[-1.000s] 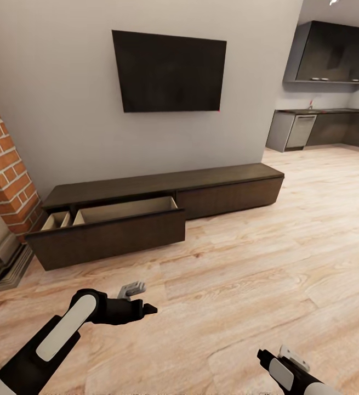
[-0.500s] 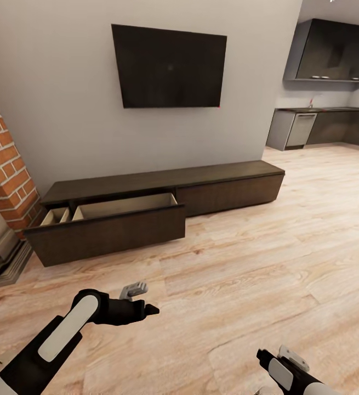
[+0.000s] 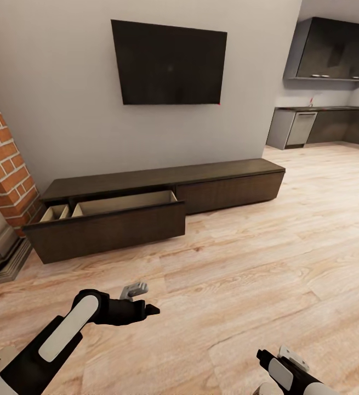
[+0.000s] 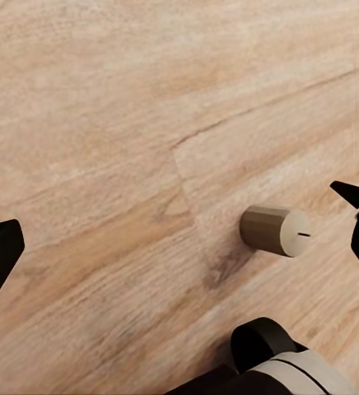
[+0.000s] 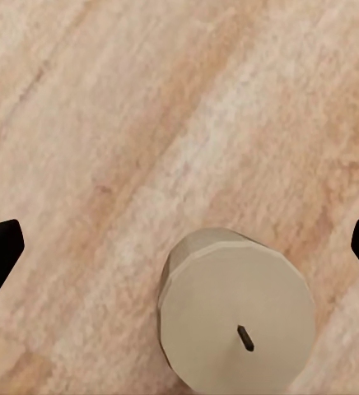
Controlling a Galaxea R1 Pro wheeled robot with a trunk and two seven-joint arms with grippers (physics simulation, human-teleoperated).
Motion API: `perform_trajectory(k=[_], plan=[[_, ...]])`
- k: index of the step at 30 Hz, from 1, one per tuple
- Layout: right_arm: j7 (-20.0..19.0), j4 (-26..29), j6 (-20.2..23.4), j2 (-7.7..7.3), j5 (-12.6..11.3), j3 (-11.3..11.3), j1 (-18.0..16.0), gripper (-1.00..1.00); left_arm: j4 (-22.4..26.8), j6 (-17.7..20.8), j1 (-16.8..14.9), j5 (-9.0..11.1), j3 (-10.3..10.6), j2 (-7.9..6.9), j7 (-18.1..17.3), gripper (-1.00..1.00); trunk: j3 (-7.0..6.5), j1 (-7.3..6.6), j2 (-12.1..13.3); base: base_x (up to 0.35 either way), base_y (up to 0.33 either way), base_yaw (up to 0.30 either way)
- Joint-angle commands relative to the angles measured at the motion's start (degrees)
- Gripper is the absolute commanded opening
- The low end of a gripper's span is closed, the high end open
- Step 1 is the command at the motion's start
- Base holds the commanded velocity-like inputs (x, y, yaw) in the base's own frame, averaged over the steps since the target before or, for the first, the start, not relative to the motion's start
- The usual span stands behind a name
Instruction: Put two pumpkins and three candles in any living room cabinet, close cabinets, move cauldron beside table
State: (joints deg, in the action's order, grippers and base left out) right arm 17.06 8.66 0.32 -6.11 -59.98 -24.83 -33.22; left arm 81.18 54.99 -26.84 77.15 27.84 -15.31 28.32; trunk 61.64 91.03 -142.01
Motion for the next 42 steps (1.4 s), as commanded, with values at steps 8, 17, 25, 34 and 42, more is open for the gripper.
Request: perform_trajectory(k=[8, 17, 25, 34, 42], plan=[[0.27, 0.12, 0.04, -0.04, -0.5, -0.49, -0.01, 1.0, 0.03, -0.05, -0.05, 0.71, 0.11, -0.04, 0.59, 1.0, 0.05, -0.01, -0.02, 0.0, 0.0, 0.0], [0.27, 0.13, 0.03, -0.04, -0.52, -0.49, -0.01, 1.0, 0.03, -0.06, -0.05, 0.65, 0.11, 0.01, 0.59, 1.0, 0.05, -0.01, -0.02, 0.0, -0.029, -0.004], [0.28, 0.05, 0.03, -0.04, -0.52, -0.49, -0.01, 1.0, -0.06, -0.06, -0.05, 0.63, 0.11, 0.03, 0.6, 1.0, 0.05, -0.01, -0.02, 0.024, -0.101, -0.164], [0.28, 0.04, 0.03, -0.04, -0.51, -0.49, -0.01, 1.0, -0.09, -0.06, -0.05, 0.63, 0.11, 0.02, 0.6, 1.0, 0.05, -0.01, -0.02, 0.001, -0.005, -0.255], [0.25, 0.04, 0.04, -0.02, -0.49, -0.49, -0.01, 1.0, -0.07, -0.06, -0.05, 0.63, 0.11, 0.02, 0.59, 1.0, 0.05, -0.01, -0.02, 0.0, 0.0, -0.04]])
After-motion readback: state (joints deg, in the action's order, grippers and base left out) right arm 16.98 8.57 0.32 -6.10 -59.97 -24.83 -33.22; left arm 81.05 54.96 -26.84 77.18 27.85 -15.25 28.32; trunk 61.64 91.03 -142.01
